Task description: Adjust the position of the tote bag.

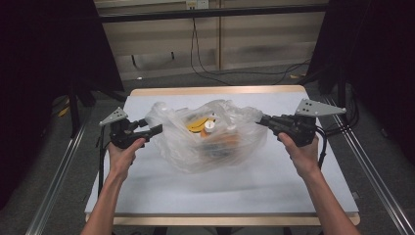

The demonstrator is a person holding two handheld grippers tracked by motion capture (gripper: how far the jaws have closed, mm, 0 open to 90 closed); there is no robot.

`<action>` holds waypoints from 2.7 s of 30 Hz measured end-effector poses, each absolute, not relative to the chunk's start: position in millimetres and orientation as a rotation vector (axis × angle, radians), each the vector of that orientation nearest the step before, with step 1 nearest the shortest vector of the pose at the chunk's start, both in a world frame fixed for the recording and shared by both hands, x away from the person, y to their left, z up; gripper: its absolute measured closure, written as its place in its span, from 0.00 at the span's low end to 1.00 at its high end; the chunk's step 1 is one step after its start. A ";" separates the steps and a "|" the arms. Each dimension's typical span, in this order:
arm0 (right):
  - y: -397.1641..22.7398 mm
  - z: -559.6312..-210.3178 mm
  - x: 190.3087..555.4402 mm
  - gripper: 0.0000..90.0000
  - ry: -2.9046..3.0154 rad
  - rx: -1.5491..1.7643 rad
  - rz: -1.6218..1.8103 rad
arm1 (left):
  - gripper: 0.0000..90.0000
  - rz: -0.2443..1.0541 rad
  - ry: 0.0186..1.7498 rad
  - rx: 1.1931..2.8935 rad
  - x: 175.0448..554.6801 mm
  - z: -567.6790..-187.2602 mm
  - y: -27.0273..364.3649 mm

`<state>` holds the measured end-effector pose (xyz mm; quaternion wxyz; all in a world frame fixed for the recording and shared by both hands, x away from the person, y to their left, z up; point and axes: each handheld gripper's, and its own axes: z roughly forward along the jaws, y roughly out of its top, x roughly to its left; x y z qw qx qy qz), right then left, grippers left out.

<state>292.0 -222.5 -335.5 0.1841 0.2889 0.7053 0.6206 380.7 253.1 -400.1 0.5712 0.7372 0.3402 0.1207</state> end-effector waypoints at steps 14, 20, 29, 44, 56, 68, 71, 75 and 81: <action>-212.5 -324.9 287.8 0.63 1.987 0.778 1.756 | 1.00 0.334 0.619 1.688 357.2 -362.1 252.6; -211.3 -311.6 290.6 0.47 1.956 0.784 1.763 | 1.00 0.345 0.551 1.672 347.3 -344.3 249.9; -213.5 -287.3 303.4 0.32 1.924 0.830 1.729 | 1.00 0.333 0.499 1.664 343.6 -336.6 246.3; -233.5 -271.8 309.7 0.97 1.852 0.875 1.738 | 1.00 0.374 0.483 1.679 339.3 -326.9 247.7; -287.8 -272.4 293.3 1.00 1.714 0.976 1.671 | 1.00 0.368 0.482 1.671 338.4 -327.4 246.8; -295.9 -304.8 287.9 1.00 1.778 1.026 1.665 | 1.00 0.338 0.448 1.694 336.9 -329.9 246.6; -288.1 -309.4 289.9 1.00 1.810 1.015 1.664 | 1.00 0.346 0.453 1.704 338.3 -331.8 247.9; -278.7 -316.5 296.8 1.00 1.843 1.012 1.652 | 1.00 0.365 0.480 1.709 344.1 -338.7 248.0; -273.6 -324.6 317.5 1.00 1.849 1.057 1.626 | 1.00 0.358 0.476 1.742 358.8 -347.2 244.3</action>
